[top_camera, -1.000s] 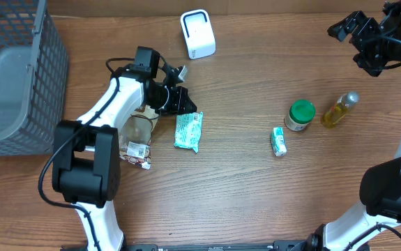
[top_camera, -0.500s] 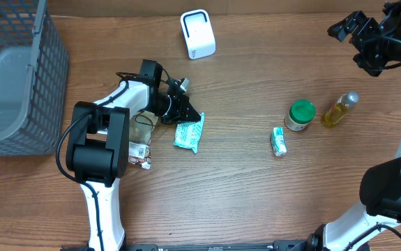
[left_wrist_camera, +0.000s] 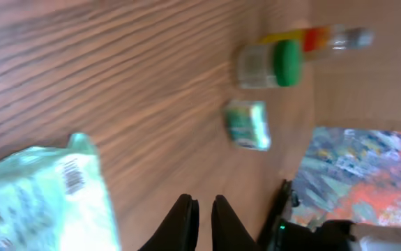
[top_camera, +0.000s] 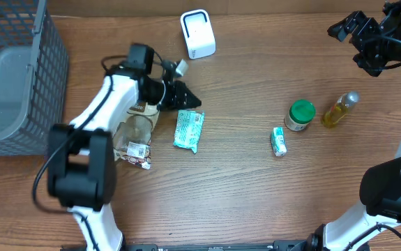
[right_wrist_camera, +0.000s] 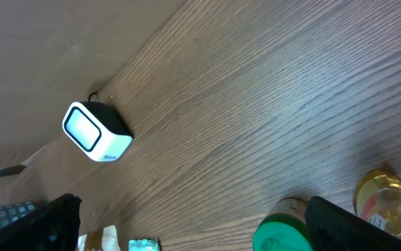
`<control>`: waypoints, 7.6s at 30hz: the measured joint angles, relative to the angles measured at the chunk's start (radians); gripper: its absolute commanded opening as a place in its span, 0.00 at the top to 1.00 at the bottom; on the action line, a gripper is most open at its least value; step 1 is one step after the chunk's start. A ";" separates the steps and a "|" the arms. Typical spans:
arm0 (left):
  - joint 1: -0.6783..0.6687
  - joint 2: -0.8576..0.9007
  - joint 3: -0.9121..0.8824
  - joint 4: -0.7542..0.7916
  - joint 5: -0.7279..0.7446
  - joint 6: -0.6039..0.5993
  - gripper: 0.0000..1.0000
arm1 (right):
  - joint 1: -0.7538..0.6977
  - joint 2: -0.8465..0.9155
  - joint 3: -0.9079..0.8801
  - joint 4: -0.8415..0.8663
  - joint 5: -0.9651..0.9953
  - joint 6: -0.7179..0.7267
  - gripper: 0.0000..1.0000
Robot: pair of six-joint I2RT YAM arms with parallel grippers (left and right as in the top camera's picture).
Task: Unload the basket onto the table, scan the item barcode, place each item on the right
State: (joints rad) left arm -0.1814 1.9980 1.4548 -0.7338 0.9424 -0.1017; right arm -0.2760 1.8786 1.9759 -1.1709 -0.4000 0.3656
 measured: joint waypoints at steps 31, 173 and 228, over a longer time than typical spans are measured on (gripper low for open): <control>-0.085 -0.081 -0.154 -0.136 -0.252 0.003 0.96 | 0.000 0.000 0.000 0.000 0.000 0.000 0.00; -0.104 0.054 0.256 -0.392 -0.646 -0.056 0.96 | 0.000 0.000 0.000 0.000 0.000 0.000 0.00; -0.274 0.418 0.921 0.150 -1.893 0.297 0.96 | 0.000 0.000 0.000 0.000 0.000 0.000 0.00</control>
State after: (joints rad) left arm -0.4553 2.4157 2.3760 -0.5838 -0.9508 0.1955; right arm -0.2756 1.8786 1.9759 -1.1709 -0.4000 0.3660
